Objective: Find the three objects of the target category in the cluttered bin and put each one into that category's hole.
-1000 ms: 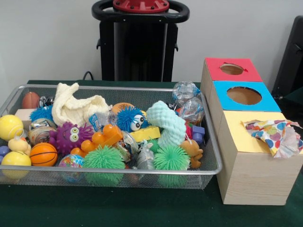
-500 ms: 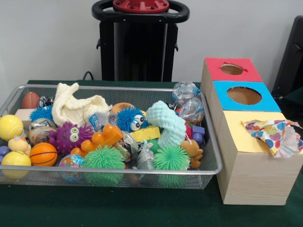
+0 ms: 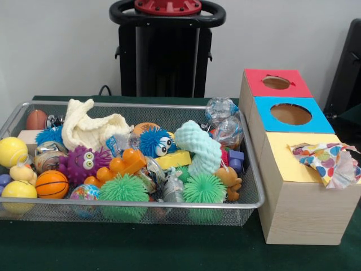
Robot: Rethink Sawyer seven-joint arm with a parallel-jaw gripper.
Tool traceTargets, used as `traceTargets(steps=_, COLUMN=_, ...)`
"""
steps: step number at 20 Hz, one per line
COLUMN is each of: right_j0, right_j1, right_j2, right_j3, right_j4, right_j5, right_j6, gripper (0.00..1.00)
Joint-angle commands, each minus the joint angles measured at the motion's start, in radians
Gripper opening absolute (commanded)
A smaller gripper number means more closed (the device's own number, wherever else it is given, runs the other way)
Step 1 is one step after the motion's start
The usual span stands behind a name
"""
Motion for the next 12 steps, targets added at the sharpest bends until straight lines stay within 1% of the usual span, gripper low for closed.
traceTargets(steps=1, right_j0=0.004, right_j1=-0.030, right_j2=-0.080, right_j3=0.190, right_j4=0.001, right_j5=-0.087, right_j6=0.160, gripper=0.00)
traceTargets(steps=5, right_j0=0.004, right_j1=-0.050, right_j2=-0.110, right_j3=0.238, right_j4=-0.005, right_j5=-0.119, right_j6=0.164, gripper=0.00)
traceTargets(steps=10, right_j0=0.007, right_j1=-0.080, right_j2=-0.157, right_j3=0.313, right_j4=-0.011, right_j5=-0.179, right_j6=0.197, gripper=0.00)
traceTargets(steps=12, right_j0=0.017, right_j1=-0.070, right_j2=-0.176, right_j3=0.323, right_j4=-0.014, right_j5=-0.201, right_j6=0.209, gripper=0.00)
